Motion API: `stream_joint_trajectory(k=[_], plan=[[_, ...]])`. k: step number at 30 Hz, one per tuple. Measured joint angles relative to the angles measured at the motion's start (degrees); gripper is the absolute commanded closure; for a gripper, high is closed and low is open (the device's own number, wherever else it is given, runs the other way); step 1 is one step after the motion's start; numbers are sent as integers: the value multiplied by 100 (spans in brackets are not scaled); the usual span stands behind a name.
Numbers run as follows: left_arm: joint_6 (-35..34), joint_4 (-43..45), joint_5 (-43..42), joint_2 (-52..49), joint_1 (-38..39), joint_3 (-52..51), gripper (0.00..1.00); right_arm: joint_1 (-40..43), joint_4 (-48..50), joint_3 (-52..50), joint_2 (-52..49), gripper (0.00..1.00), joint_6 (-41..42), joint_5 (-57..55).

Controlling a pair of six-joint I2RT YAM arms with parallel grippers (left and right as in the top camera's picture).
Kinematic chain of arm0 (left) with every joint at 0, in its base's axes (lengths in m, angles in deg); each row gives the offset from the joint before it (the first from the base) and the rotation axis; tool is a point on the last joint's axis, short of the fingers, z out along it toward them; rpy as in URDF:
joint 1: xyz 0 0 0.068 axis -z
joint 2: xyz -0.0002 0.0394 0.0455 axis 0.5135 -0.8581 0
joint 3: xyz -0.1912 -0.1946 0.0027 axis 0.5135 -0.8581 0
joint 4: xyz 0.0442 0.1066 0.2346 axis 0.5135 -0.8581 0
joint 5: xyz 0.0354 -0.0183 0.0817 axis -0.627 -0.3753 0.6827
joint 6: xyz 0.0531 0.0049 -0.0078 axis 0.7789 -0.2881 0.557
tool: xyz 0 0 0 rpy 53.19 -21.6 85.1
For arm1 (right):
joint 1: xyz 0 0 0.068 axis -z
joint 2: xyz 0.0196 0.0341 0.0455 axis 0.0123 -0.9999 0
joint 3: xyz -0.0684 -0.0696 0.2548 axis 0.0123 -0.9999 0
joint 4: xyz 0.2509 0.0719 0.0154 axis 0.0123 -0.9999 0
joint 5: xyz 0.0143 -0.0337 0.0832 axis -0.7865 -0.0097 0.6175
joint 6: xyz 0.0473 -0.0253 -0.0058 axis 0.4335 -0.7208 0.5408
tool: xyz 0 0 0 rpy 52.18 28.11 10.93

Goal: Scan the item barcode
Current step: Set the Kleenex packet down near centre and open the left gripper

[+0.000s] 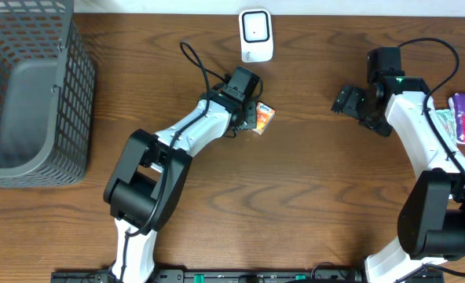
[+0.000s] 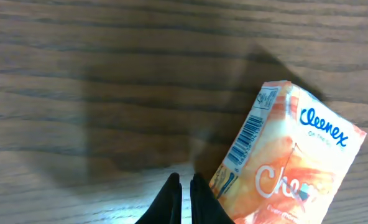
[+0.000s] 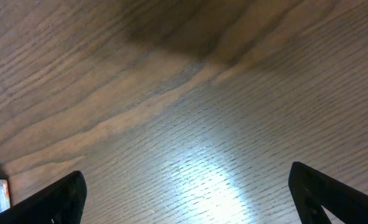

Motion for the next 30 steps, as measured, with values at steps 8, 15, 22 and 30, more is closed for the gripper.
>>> stream_joint_trajectory(k=[8, 15, 22, 30], plan=[[0, 160, -11, -13, 125, 0, 92, 0, 0, 0, 0, 1, 0, 0], [0, 181, -210, -13, 387, 0, 93, 0, 0, 0, 0, 1, 0, 0], [0, 291, -212, -13, 525, 0, 92, 0, 0, 0, 0, 1, 0, 0], [0, 321, 101, -13, 487, 0, 92, 0, 0, 0, 0, 1, 0, 0]])
